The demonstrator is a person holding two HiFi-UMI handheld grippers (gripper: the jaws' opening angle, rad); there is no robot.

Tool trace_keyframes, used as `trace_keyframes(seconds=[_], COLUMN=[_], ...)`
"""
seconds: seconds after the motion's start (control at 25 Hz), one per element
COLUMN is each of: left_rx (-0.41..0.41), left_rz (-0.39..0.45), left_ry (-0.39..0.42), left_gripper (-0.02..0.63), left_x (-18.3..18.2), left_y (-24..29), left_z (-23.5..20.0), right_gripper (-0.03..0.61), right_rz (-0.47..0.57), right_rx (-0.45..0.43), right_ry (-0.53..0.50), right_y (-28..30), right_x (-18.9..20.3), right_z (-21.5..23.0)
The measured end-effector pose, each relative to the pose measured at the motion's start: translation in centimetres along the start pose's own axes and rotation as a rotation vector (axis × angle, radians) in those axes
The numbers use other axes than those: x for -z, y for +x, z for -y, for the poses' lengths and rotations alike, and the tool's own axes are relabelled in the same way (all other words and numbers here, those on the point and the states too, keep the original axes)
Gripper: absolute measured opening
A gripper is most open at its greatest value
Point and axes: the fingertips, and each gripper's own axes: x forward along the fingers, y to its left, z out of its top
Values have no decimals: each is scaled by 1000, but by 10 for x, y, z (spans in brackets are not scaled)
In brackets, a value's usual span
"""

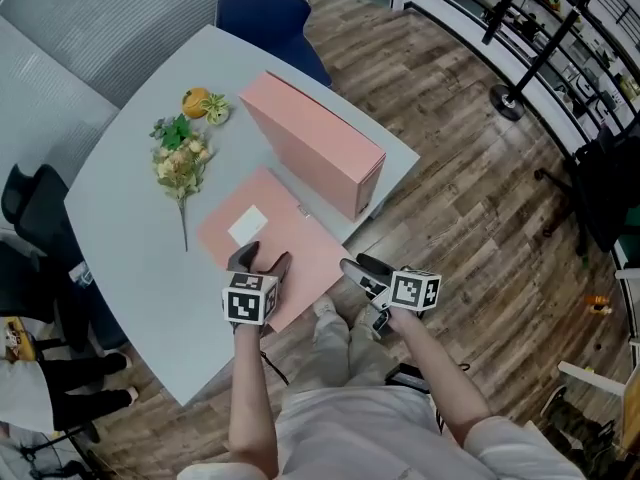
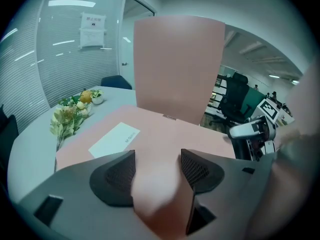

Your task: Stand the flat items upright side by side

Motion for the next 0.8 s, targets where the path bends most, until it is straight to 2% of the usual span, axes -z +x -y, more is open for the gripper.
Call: trace_keyframes(seconds=[0.28, 0.52, 0.68, 0.8], left_rx=[-12, -10, -2, 3], left_rz=[27, 45, 54, 58], left_ry=[-13, -13, -14, -22], left_gripper=[275, 275, 275, 275], left_x=[1, 3, 4, 3], left_y=[1, 2, 2, 1], left_z=[-1, -4, -2, -3], right_gripper=[338, 341, 339, 331], right_rz=[-17, -43, -53, -60], right_rx=[29, -26, -29, -22], right_ry=[17, 96, 159, 159], right_y=[11, 22, 20, 19], right_x=[6, 21, 20, 20], right_z=[14, 8, 12, 9])
